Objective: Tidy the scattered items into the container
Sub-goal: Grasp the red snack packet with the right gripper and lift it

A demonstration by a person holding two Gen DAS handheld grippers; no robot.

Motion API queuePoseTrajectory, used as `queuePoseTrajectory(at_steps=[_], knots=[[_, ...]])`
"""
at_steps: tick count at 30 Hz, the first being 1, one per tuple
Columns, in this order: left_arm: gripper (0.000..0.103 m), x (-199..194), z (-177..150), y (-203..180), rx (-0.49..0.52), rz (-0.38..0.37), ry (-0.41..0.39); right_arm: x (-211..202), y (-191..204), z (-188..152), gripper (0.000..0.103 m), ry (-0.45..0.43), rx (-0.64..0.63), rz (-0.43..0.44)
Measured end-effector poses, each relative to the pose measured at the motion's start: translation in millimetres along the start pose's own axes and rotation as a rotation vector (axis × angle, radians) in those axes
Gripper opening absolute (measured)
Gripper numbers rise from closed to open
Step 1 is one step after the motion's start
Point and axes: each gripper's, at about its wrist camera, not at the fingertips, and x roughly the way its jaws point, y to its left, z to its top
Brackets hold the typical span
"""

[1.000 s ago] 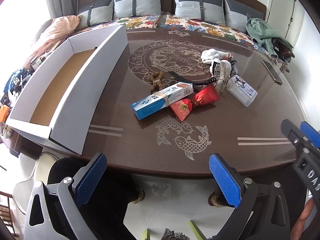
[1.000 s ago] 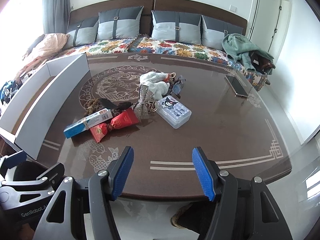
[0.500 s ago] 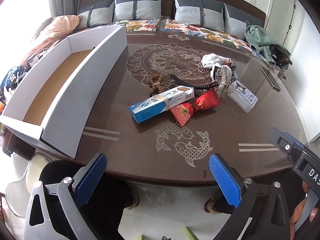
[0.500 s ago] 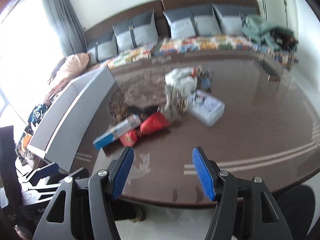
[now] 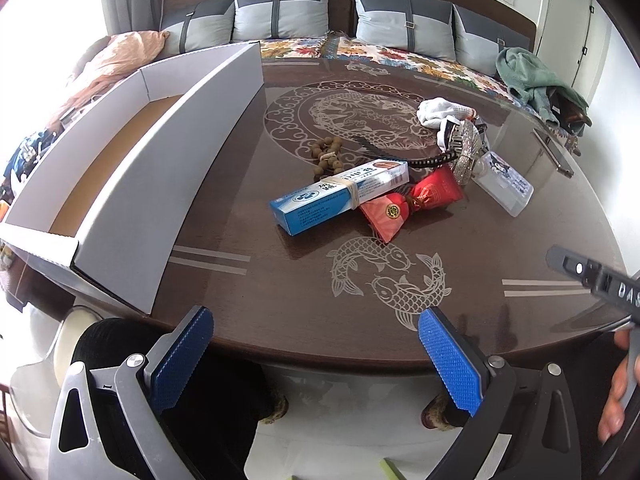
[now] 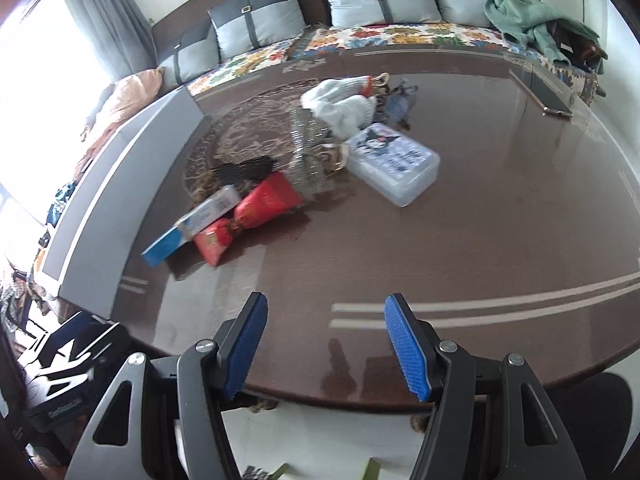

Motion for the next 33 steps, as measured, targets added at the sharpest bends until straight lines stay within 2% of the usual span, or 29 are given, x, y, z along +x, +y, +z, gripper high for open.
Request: queuePoseTrajectory(at_steps=[2,7,9,12,13,16,19,21,23,27,28,30,31,33], knots=[[0.103,2.9,-1.5,-0.9,0.009,0.009,-0.001,5.5,-2.6,7.0,0.062,0.024,-0.003,0.039],[0.103,9.7,-3.7,-1.1,0.014,0.008,0.018,31.8,1.7,21.5,0.062,0.119,0.155,0.297],[0.103,9.8,-5.2,-1.3,0.022,0.013,0.016,42.0,4.4,30.5,0.062,0.118,0.170,0.280],[0.103,10.1,-7.2,-1.2,0.031,0.014,0.011,53.7,10.9,42.5,0.062,0.101,0.090,0.188],[0.103,10.7,-7.7,-0.4,0.030,0.011,0.010,58.3,9.9,44.5,0.062,0.117,0.108,0.200],[0.103,15.7,-7.7,2.0,0.017,-0.001,0.024,73.7,7.5,45.0,0.062,0.161,0.233,0.326],[0.103,18.4,-8.1,5.1,0.004,-0.012,0.032,95.4,10.5,47.0,0.061,0.208,0.358,0.410],[0.103,18.1,-8.1,7.3,-0.001,-0.016,0.031,112.6,12.6,50.1,0.061,0.244,0.423,0.408],[0.103,16.7,-8.2,10.5,-0.008,-0.020,0.024,122.7,13.0,55.4,0.061,0.243,0.457,0.371],[0.103,18.4,-8.3,18.4,-0.037,-0.042,0.030,133.6,20.3,66.3,0.060,0.230,0.500,0.370],[0.103,19.9,-8.0,20.3,-0.045,-0.049,0.038,136.6,21.9,67.6,0.058,0.233,0.508,0.362],[0.103,22.5,-8.0,24.1,-0.062,-0.064,0.050,141.6,22.5,67.9,0.044,0.230,0.533,0.343],[0.103,23.1,-8.2,25.9,-0.070,-0.069,0.053,143.8,21.8,67.3,0.030,0.227,0.545,0.335],[0.103,24.3,-8.2,29.3,-0.084,-0.078,0.055,148.2,20.3,65.6,0.025,0.216,0.570,0.337]])
